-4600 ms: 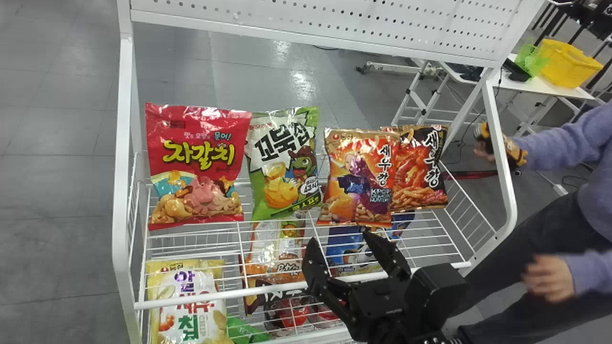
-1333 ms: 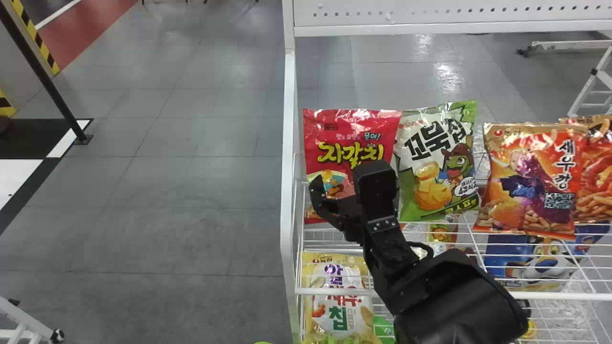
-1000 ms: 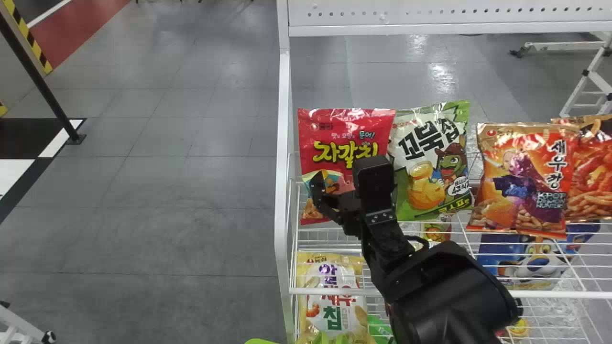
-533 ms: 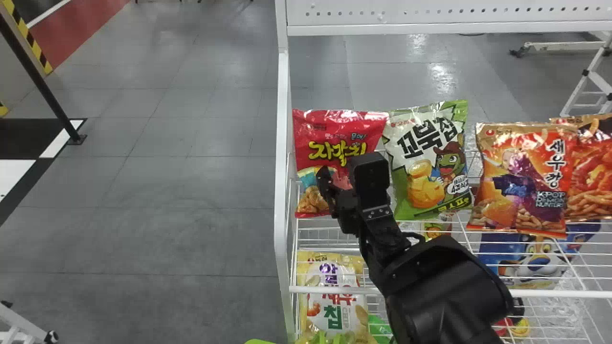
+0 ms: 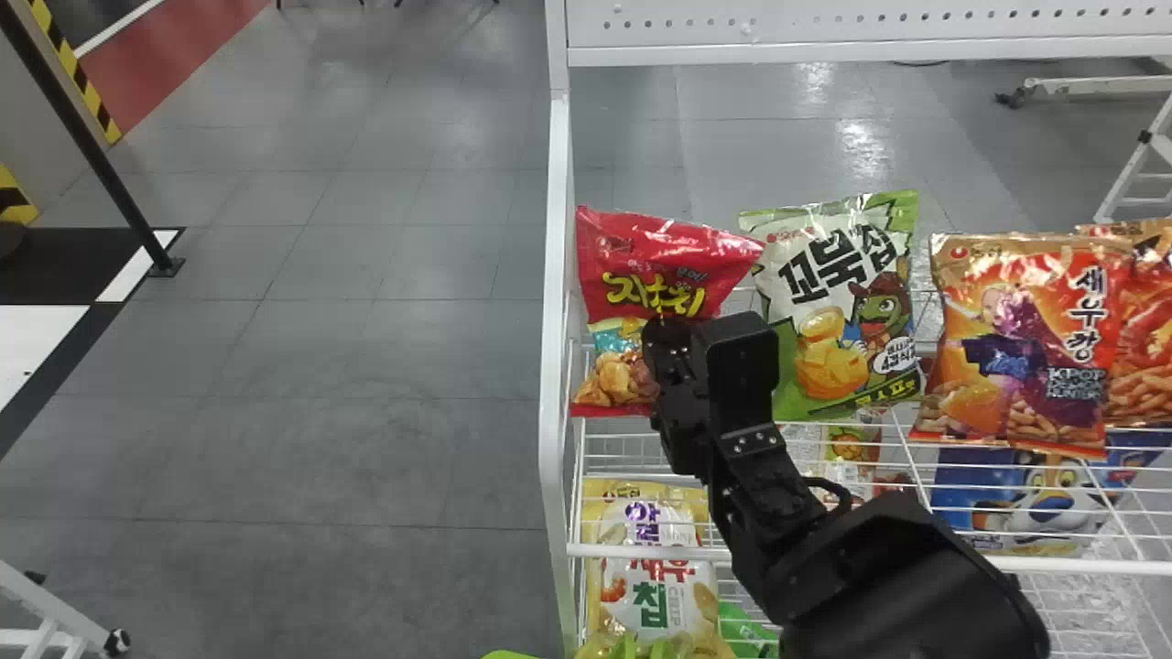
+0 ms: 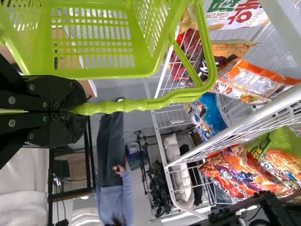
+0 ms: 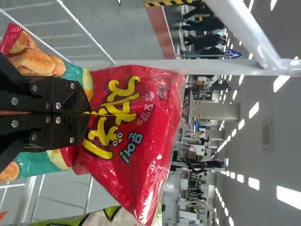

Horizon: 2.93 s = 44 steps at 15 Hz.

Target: Hold basket handle with left hand then pick Jagalchi snack with right hand and place into basket

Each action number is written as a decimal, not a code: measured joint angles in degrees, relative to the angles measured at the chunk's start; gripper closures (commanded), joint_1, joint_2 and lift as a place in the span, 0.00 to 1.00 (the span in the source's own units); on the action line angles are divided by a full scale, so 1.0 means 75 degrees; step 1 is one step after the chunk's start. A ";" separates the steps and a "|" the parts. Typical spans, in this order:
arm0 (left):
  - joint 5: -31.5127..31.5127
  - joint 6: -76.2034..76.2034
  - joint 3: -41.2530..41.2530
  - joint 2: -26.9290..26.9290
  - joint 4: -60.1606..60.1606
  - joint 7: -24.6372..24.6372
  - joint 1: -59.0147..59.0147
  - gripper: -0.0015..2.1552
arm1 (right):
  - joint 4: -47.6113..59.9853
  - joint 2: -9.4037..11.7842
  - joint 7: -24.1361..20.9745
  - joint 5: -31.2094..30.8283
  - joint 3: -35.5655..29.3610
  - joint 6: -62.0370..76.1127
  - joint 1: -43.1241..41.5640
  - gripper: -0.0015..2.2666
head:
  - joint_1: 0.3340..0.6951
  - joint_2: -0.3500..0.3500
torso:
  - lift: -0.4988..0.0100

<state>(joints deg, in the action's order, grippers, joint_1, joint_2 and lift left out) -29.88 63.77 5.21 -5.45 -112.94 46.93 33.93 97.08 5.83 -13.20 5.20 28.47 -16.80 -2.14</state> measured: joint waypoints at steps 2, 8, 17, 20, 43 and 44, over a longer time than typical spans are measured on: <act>0.0000 0.0000 -0.0031 0.0009 -0.0004 0.0000 0.0000 0.87 | 0.0608 0.0233 -0.0124 0.0008 -0.0044 -0.0245 0.0363 0.88 | 1.00 0.55 | 0.96; 0.0007 -0.0008 -0.0121 0.0011 -0.0120 -0.0012 0.0093 0.87 | 0.3059 0.1109 -0.0244 0.0338 -0.0560 -0.0797 0.1900 0.88 | 1.00 0.44 | 0.96; -0.0062 0.0007 -0.0060 -0.0021 -0.0628 -0.0233 0.0526 0.87 | 0.6733 0.2295 -0.0397 0.0817 -0.1975 -0.3846 0.4142 0.88 | 1.00 0.21 | 0.96; -0.0118 0.0023 -0.0027 -0.0019 -0.0727 -0.0333 0.0613 0.87 | 0.7685 0.2423 -0.0394 0.1300 -0.2515 -0.5676 0.4661 0.88 | 1.00 0.11 | 0.96; -0.0129 0.0004 -0.0078 0.0000 -0.0514 -0.0387 0.0394 0.87 | 0.4227 0.1783 -0.0002 0.1390 0.0585 -0.8128 0.3177 0.88 | 1.00 0.38 | 0.96; -0.0129 0.0004 -0.0084 0.0000 -0.0502 -0.0386 0.0379 0.87 | 0.3966 0.1695 0.0163 0.1433 0.0639 -0.7948 0.3069 0.88 | 1.00 0.45 | 0.96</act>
<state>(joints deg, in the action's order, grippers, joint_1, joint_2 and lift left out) -30.85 63.80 4.57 -5.45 -116.71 44.04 36.77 126.82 18.54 -11.97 15.95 33.26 -76.41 20.87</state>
